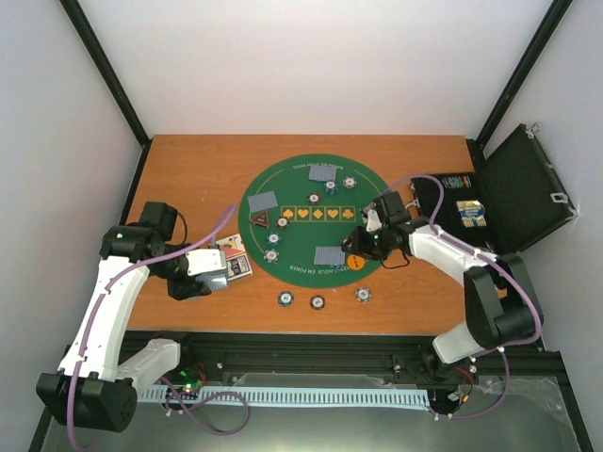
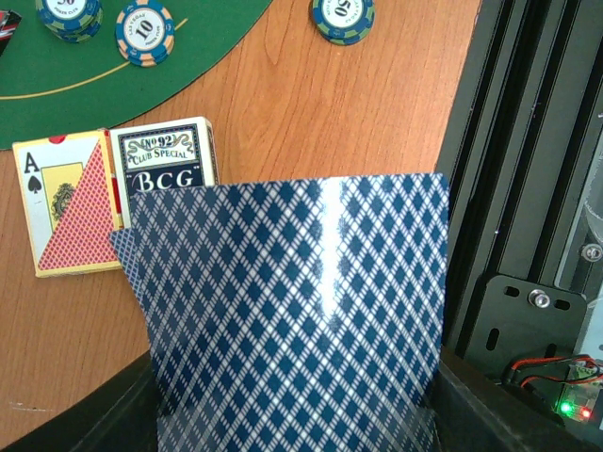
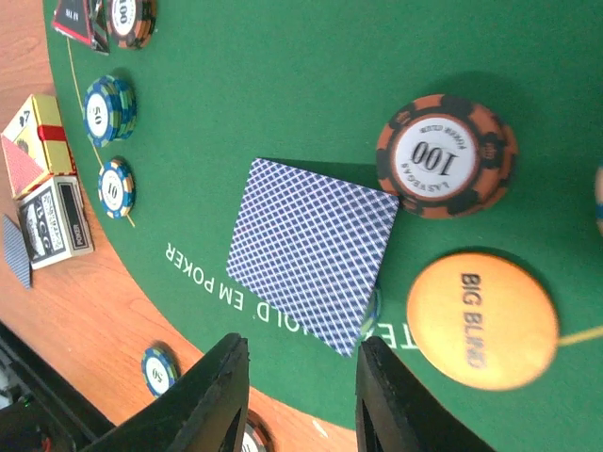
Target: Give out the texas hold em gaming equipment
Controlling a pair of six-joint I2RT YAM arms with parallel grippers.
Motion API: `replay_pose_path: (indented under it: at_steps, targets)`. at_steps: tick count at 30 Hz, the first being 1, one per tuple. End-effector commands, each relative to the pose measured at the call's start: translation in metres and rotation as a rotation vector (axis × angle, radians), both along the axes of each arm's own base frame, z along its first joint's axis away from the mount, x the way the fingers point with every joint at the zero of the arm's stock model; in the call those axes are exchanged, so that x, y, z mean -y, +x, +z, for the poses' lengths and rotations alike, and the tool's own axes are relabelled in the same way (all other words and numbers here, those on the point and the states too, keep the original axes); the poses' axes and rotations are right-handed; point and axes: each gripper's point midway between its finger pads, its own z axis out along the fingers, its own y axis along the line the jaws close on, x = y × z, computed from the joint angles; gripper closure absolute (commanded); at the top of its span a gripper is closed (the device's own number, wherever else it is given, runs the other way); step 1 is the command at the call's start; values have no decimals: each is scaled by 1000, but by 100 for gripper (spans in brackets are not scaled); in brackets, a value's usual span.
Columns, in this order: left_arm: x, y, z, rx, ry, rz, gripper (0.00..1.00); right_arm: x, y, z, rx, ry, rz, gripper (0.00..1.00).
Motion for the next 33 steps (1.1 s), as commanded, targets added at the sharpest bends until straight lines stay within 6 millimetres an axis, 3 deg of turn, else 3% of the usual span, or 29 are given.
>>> replay_pose_path:
  at_steps: [1,3,6,11,15,22,33]
  targets:
    - [4,-2,10,28,-24,-28,99,23,-4,15,48,-116,-38,67]
    - [4,-2,10,31,-25,-29,99,22,-4,28,70,-96,-49,65]
    - [5,-2,10,31,-26,-31,99,-6,-10,57,99,52,-18,56]
    - [5,-1,10,30,-30,-29,99,-96,-39,104,108,307,135,35]
    - [4,-2,10,34,-24,-25,99,-158,-65,126,94,462,256,29]
    - [4,-2,11,38,-24,-26,99,-222,-96,137,52,570,378,25]
    - [4,-3,11,37,-24,-25,99,-285,-128,135,-17,628,487,25]
